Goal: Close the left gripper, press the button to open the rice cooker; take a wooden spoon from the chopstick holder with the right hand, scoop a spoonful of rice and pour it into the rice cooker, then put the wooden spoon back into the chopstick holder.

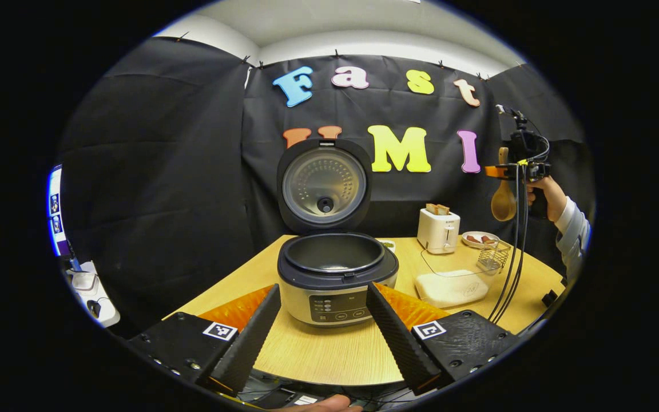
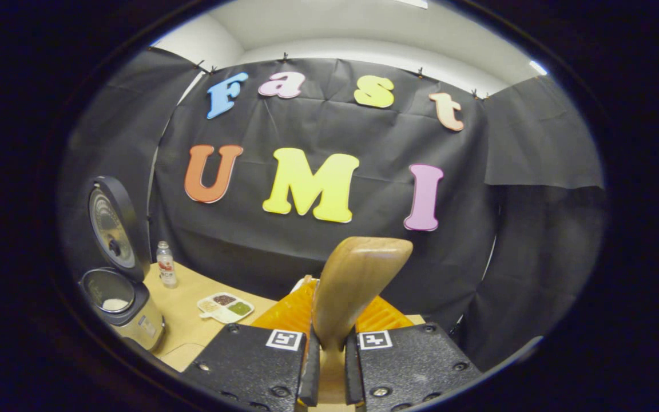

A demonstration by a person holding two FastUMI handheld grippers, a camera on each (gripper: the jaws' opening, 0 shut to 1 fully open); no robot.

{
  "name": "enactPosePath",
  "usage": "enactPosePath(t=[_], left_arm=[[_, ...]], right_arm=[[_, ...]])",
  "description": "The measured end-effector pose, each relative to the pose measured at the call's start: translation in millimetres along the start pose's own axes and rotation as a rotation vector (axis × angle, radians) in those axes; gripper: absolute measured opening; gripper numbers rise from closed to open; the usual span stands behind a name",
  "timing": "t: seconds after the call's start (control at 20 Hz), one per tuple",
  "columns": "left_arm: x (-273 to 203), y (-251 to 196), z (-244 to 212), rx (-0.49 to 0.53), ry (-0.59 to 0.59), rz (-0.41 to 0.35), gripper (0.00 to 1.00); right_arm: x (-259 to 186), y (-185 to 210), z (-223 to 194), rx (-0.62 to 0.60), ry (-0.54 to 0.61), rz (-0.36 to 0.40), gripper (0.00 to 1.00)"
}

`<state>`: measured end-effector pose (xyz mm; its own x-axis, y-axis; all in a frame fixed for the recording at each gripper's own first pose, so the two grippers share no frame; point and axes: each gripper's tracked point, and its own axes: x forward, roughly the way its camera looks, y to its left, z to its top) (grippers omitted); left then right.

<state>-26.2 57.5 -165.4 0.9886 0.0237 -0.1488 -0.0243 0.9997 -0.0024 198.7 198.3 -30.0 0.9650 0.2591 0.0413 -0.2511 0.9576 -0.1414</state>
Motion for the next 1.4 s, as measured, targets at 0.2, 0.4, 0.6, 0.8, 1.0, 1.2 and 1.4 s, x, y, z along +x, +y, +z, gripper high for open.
enactPosePath(t=[0.2, 0.4, 0.6, 0.8, 1.0, 1.2, 1.4], left_arm=[[-2.9, -2.6, 1.5, -0.039, 0.017, -0.013, 0.96], [-14.7, -8.5, 20.4, -0.003, -0.019, -0.016, 0.96], [-19.2, -13.9, 33.1, 0.036, -0.052, -0.015, 0.96], [-19.1, -20.4, 43.1, 0.033, -0.072, -0.018, 0.96], [-16.0, -39.2, 46.5, -0.026, -0.05, -0.071, 0.96], [-14.3, -42.4, 61.5, -0.06, -0.066, -0.086, 0.96], [-8.6, -40.7, 78.0, -0.079, -0.085, -0.094, 0.96]], right_arm=[[8.6, -19.7, -23.4, 0.051, 0.014, -0.029, 0.24], [17.5, -34.2, -40.2, 0.056, 0.024, -0.049, 0.23], [30.4, -41.5, -62.8, 0.07, 0.038, -0.055, 0.23], [47.1, -46.4, -88.4, 0.105, 0.064, -0.059, 0.24], [64.5, -52.3, -118.0, 0.119, 0.111, -0.068, 0.25], [71.0, -53.1, -137.7, 0.167, 0.172, -0.062, 0.37], [54.1, -58.5, -109.7, 0.157, 0.116, -0.072, 0.79]])
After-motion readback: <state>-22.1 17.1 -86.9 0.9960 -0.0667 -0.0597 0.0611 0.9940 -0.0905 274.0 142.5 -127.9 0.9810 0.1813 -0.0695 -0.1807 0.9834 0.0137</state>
